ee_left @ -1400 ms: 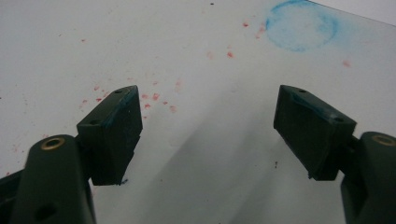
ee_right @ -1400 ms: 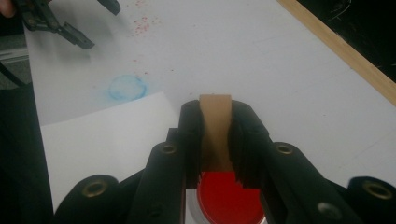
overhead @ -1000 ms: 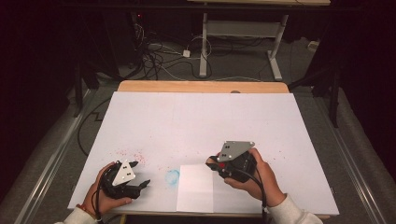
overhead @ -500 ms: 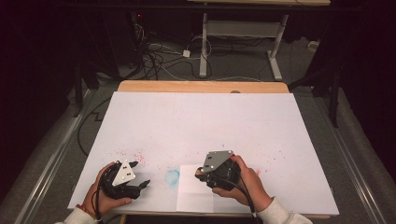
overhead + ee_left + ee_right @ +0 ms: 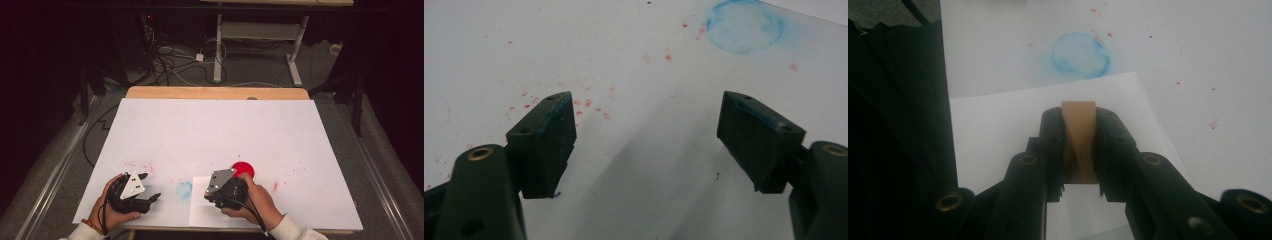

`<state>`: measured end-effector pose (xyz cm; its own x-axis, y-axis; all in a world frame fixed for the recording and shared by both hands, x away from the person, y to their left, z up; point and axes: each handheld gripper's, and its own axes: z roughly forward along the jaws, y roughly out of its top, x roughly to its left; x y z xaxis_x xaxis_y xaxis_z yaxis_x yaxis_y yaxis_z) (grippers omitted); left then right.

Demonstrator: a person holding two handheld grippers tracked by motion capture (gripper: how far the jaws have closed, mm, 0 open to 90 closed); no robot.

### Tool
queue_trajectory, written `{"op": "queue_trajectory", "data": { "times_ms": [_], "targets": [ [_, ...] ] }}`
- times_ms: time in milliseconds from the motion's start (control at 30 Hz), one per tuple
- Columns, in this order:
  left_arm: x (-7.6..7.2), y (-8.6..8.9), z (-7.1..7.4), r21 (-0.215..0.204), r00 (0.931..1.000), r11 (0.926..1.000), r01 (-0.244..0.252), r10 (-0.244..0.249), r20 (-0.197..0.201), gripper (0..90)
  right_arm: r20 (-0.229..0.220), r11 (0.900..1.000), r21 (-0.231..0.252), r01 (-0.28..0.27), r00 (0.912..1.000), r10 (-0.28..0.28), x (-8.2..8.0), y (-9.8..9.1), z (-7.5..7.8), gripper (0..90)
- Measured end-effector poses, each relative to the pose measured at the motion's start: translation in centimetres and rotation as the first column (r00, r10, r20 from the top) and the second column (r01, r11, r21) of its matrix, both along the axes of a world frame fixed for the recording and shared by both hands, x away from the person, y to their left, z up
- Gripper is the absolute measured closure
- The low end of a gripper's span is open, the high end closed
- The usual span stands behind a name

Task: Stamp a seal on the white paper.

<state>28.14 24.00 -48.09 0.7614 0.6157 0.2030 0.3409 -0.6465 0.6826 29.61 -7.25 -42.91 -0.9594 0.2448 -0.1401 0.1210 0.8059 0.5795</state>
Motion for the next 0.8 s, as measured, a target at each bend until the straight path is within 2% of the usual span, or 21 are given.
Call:
{"op": "queue_trajectory", "data": {
  "times_ms": [700,800],
  "targets": [
    [0.0,0.0,0.0,0.002,1.0,1.0,0.001,-0.001,-0.002,22.8,-0.045,0.9951,-0.099,0.003,0.9989,-0.008,1.1,0.8,-2.7,76.0],
    [0.0,0.0,-0.1,0.001,1.0,1.0,-0.001,0.001,-0.003,22.8,-0.052,0.996,-0.09,-0.003,0.9986,-0.001,1.3,0.7,-2.9,76.1]
  ]
}}
